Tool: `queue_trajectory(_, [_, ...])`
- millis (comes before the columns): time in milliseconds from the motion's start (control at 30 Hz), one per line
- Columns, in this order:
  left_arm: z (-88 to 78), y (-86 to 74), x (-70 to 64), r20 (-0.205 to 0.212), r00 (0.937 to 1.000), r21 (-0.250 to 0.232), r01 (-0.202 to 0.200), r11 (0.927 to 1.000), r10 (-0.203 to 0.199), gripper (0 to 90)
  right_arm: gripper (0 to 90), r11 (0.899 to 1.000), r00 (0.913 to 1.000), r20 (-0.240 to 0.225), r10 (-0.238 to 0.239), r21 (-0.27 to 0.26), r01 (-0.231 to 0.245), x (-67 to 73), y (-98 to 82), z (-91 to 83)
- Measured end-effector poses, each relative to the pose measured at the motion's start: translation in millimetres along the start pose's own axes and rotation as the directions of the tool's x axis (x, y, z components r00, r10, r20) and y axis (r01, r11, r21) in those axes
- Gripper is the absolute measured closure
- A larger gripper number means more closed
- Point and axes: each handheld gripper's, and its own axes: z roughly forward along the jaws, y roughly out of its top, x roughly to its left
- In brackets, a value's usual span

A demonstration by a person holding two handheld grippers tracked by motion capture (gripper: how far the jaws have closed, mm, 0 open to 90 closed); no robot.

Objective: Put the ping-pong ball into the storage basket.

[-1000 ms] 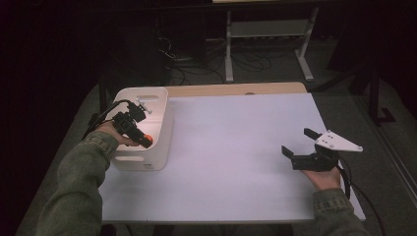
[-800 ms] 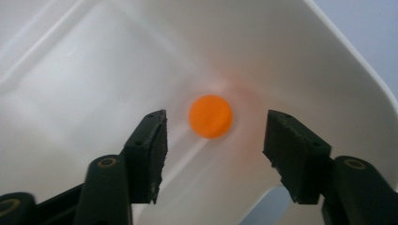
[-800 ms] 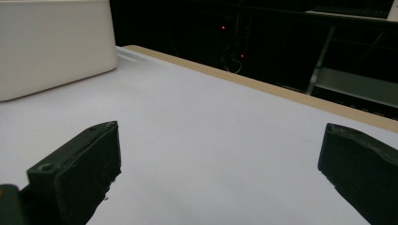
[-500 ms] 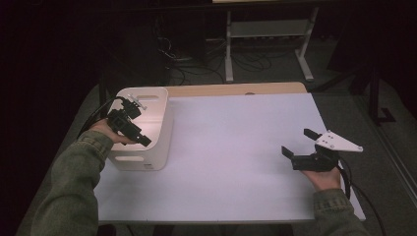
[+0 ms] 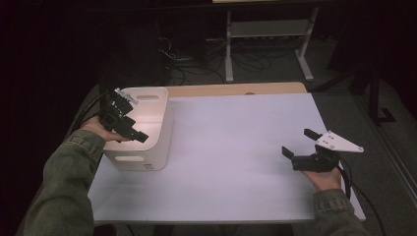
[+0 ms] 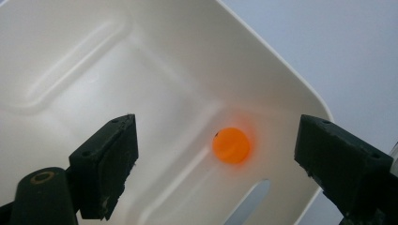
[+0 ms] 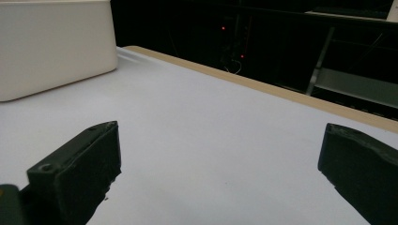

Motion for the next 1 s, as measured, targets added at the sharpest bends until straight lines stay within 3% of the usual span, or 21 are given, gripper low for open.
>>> queue_trajectory(300, [-7.6, 0.2, -0.3, -0.011, 0.9998, -0.022, 0.017, 0.9996, -0.018, 0.0, 0.0, 1.000, 1.0000, 0.002, -0.003, -0.001, 0.003, 0.2, 0.2, -0.9])
queue_trajectory(400, [-15.4, -1.4, 0.3, -0.005, 0.9994, -0.076, 0.033, 0.9965, -0.033, 0.0, 0.0, 1.000, 1.0000, 0.001, -0.003, -0.001, 0.003, 0.3, 0.2, -1.0])
queue_trajectory(700, [-24.7, -6.8, -2.1, -0.016, 0.9997, -0.133, 0.017, 0.9910, -0.020, 0.0, 0.0, 1.000, 1.0000, 0.001, -0.005, -0.002, 0.005, 0.3, 0.1, -0.9])
queue_trajectory(767, [-26.9, -8.9, -2.4, -0.009, 0.9997, -0.156, 0.021, 0.9876, -0.022, 0.0, 0.0, 1.000, 1.0000, 0.002, -0.004, -0.001, 0.004, 0.3, 0.0, -0.8])
queue_trajectory(800, [-29.8, -10.9, -4.3, -0.001, 0.9998, -0.189, 0.017, 0.9818, -0.017, 0.0, 0.0, 1.000, 1.0000, 0.002, -0.004, 0.000, 0.004, 0.3, -0.1, -0.7])
queue_trajectory(833, [-29.8, -10.9, -4.3, -0.001, 0.9998, -0.189, 0.017, 0.9818, -0.017, 0.0, 0.0, 1.000, 1.0000, 0.002, -0.004, 0.000, 0.004, 0.3, -0.1, -0.7])
queue_trajectory(933, [-34.5, -15.1, -7.9, -0.004, 0.9998, -0.243, 0.019, 0.9697, -0.021, 0.0, 0.0, 1.000, 1.0000, 0.001, -0.002, 0.001, 0.002, 0.5, -0.3, -0.8])
queue_trajectory(1000, [-34.6, -16.3, -8.6, -0.004, 0.9998, -0.253, 0.019, 0.9672, -0.021, 0.0, 0.0, 1.000, 1.0000, 0.000, -0.004, 0.000, 0.004, 0.6, -0.1, -0.9])
